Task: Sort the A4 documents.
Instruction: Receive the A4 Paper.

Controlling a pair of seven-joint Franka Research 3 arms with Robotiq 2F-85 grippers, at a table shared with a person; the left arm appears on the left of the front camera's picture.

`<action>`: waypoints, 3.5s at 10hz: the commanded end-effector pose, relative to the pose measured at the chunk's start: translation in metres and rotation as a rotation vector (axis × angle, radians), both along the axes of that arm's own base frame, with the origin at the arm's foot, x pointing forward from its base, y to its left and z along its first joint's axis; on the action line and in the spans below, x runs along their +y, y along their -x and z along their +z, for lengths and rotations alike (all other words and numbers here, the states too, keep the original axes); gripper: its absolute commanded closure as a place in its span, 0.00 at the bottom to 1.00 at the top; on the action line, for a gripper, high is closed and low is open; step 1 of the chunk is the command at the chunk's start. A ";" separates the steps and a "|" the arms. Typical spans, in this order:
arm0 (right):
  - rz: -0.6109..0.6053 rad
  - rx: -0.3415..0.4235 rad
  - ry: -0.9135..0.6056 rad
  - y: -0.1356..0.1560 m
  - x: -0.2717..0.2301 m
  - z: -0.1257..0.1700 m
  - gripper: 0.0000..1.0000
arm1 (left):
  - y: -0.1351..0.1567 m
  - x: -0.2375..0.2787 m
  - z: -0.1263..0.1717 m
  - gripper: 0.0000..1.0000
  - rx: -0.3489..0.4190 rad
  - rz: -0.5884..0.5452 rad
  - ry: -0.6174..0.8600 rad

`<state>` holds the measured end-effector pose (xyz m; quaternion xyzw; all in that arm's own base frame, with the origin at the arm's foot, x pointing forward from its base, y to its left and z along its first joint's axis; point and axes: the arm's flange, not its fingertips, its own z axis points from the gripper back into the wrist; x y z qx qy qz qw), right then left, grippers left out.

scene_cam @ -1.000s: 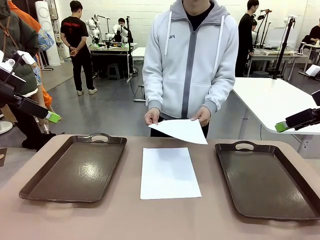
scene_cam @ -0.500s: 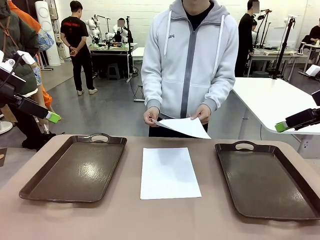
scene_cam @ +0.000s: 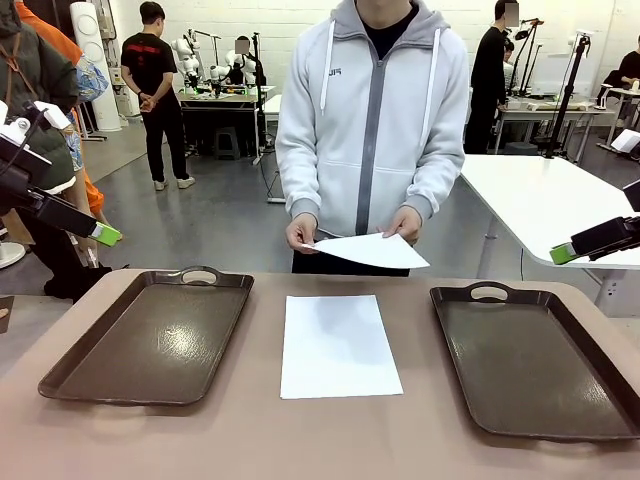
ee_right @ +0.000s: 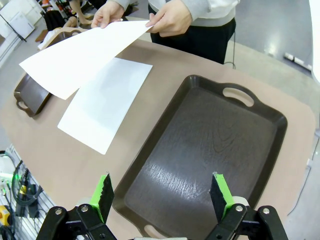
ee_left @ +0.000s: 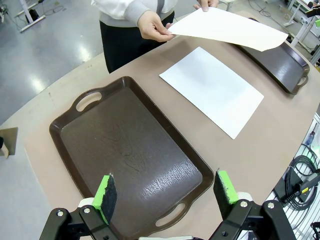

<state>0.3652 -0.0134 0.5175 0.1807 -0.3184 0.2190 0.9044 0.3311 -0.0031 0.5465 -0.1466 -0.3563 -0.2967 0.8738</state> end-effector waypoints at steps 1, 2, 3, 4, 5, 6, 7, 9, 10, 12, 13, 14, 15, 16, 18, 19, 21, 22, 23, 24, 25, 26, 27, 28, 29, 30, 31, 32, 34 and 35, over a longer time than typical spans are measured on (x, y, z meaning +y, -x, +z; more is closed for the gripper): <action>0.009 0.001 -0.016 0.000 -0.001 -0.001 0.00 | 0.000 0.001 0.000 0.00 -0.003 0.001 0.003; 0.009 0.001 -0.016 0.000 -0.001 -0.001 0.00 | 0.000 0.001 0.000 0.00 -0.003 0.001 0.003; 0.009 0.001 -0.016 0.000 -0.001 -0.001 0.00 | 0.000 0.001 0.000 0.00 -0.003 0.001 0.003; 0.009 0.001 -0.016 0.000 -0.001 -0.001 0.00 | 0.000 0.001 0.000 0.00 -0.003 0.001 0.003; 0.009 0.001 -0.016 0.000 -0.001 -0.001 0.00 | 0.000 0.001 0.000 0.00 -0.003 0.001 0.003; 0.009 0.001 -0.016 0.000 -0.001 -0.001 0.00 | 0.000 0.001 0.000 0.00 -0.003 0.001 0.003; 0.009 0.001 -0.016 0.000 -0.001 -0.001 0.00 | 0.000 0.001 0.000 0.00 -0.003 0.001 0.003; 0.009 0.001 -0.016 0.000 -0.001 -0.001 0.00 | 0.000 0.001 0.000 0.00 -0.003 0.001 0.003; 0.009 0.001 -0.016 0.000 -0.001 -0.001 0.00 | 0.000 0.001 0.000 0.00 -0.003 0.001 0.003; 0.009 0.001 -0.016 0.000 -0.001 -0.001 0.00 | 0.000 0.001 0.000 0.00 -0.003 0.001 0.003; 0.009 0.001 -0.016 0.000 -0.001 -0.001 0.00 | 0.000 0.001 0.000 0.00 -0.003 0.001 0.003; 0.009 0.001 -0.016 0.000 -0.001 -0.001 0.00 | 0.000 0.001 0.000 0.00 -0.003 0.001 0.003; 0.009 0.001 -0.016 0.000 -0.001 -0.001 0.00 | 0.000 0.001 0.000 0.00 -0.003 0.001 0.003; 0.009 0.001 -0.016 0.000 -0.001 -0.001 0.00 | 0.000 0.001 0.000 0.00 -0.003 0.001 0.003; 0.009 0.001 -0.016 0.000 -0.001 -0.001 0.00 | 0.000 0.001 0.000 0.00 -0.003 0.001 0.003; 0.009 0.001 -0.016 0.000 -0.001 -0.001 0.00 | 0.000 0.001 0.000 0.00 -0.003 0.001 0.003; 0.009 0.001 -0.016 0.000 -0.001 -0.001 0.00 | 0.000 0.001 0.000 0.00 -0.003 0.001 0.003; 0.009 0.001 -0.016 0.000 -0.001 -0.001 0.00 | 0.000 0.001 0.000 0.00 -0.003 0.001 0.003; 0.009 0.001 -0.016 0.000 -0.001 -0.001 0.00 | 0.000 0.001 0.000 0.00 -0.003 0.001 0.003; 0.009 0.001 -0.016 0.000 -0.001 -0.001 0.00 | 0.000 0.001 0.000 0.00 -0.003 0.001 0.003; 0.009 0.001 -0.016 0.000 -0.001 -0.001 0.00 | 0.000 0.001 0.000 0.00 -0.003 0.001 0.003; 0.009 0.001 -0.016 0.000 -0.001 -0.001 0.00 | 0.000 0.001 0.000 0.00 -0.003 0.001 0.003; 0.009 0.001 -0.016 0.000 -0.001 -0.001 0.00 | 0.000 0.001 0.000 0.00 -0.003 0.001 0.003; 0.009 0.001 -0.016 0.000 -0.001 -0.001 0.00 | 0.000 0.001 0.000 0.00 -0.003 0.001 0.003; 0.009 0.001 -0.016 0.000 -0.001 -0.001 0.00 | 0.000 0.001 0.000 0.00 -0.003 0.001 0.003; 0.009 0.001 -0.016 0.000 -0.001 -0.001 0.00 | 0.000 0.001 0.000 0.00 -0.003 0.001 0.003; 0.009 0.001 -0.016 0.000 -0.001 -0.001 0.00 | 0.000 0.001 0.000 0.00 -0.003 0.001 0.003; 0.009 0.001 -0.016 0.000 -0.001 -0.001 0.00 | 0.000 0.001 0.000 0.00 -0.003 0.001 0.003; 0.009 0.001 -0.016 0.000 -0.001 -0.001 0.00 | -0.005 0.002 -0.001 0.00 0.016 0.042 0.011; 0.009 0.001 -0.016 0.000 -0.001 -0.001 0.00 | -0.015 0.001 -0.007 0.00 0.049 0.093 0.034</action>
